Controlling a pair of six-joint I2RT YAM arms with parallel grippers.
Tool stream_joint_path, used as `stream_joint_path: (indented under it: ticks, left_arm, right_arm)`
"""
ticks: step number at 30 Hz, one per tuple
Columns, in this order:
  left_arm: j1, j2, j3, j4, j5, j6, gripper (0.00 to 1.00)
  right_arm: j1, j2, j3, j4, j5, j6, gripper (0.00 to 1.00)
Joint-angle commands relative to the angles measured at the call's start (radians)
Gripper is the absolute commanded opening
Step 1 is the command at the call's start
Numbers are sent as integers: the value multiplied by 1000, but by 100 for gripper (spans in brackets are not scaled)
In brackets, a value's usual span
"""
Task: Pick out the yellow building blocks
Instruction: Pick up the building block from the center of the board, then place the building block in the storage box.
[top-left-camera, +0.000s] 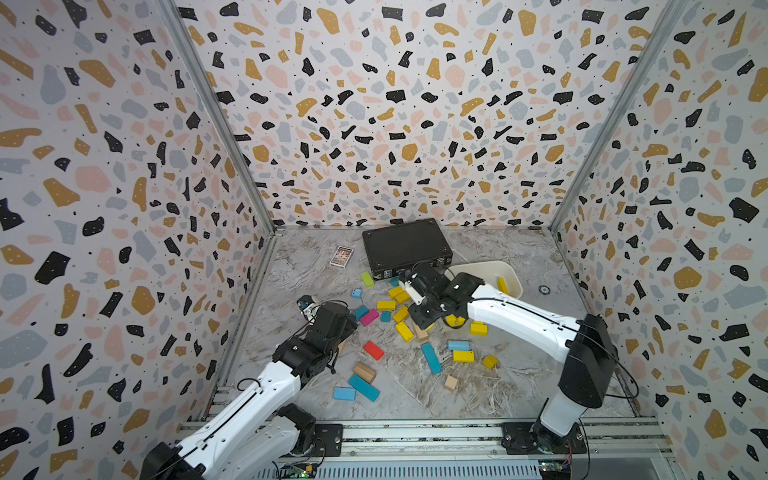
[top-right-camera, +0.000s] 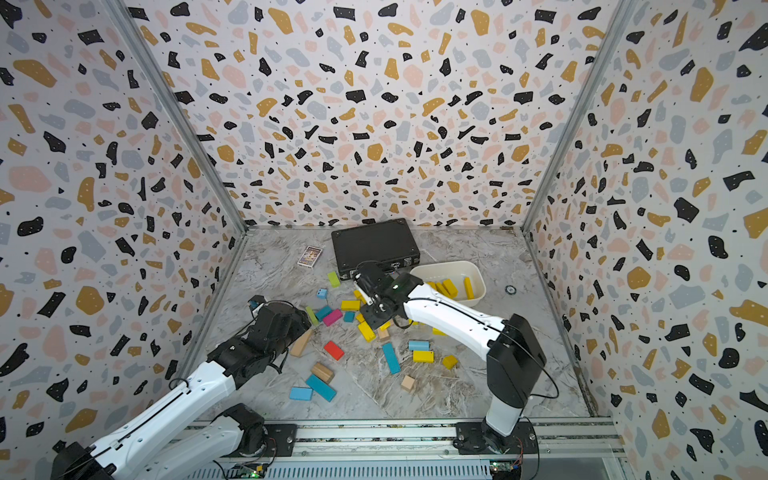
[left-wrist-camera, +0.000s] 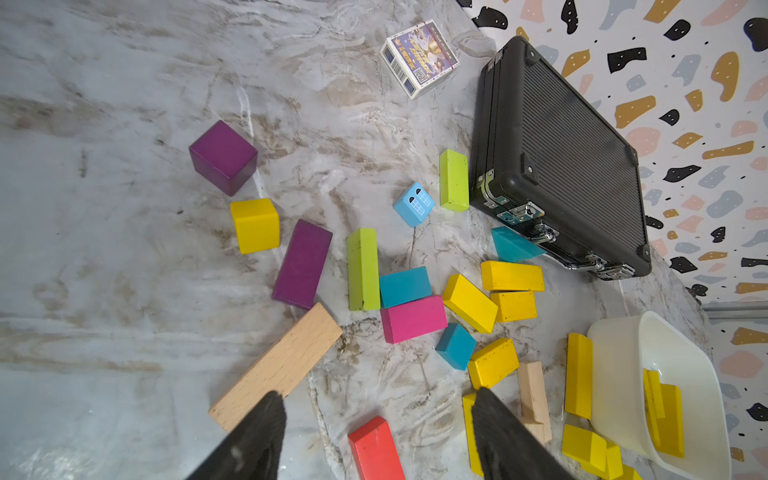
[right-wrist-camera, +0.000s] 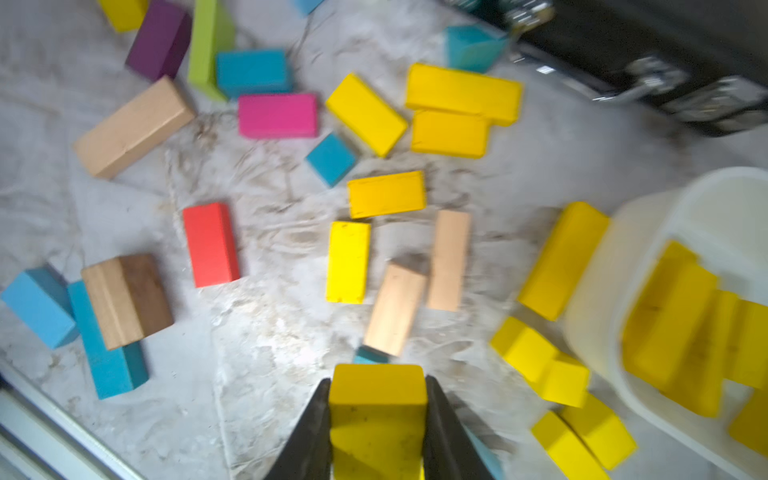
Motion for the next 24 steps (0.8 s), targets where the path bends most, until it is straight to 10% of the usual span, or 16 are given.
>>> stream_joint_path:
  ticks: [1, 10, 24]
  left_arm:
    - [11, -17, -14, -3, 8, 25, 72]
    - [20, -8, -15, 5, 28, 28, 72]
    - [36, 103, 2, 99, 175, -2, 69]
  right_arm:
    - [-131, -27, -46, -56, 77, -72, 17]
    - [-478, 60, -27, -30, 124, -136, 15]
    - [-647, 345, 153, 33, 132, -170, 18]
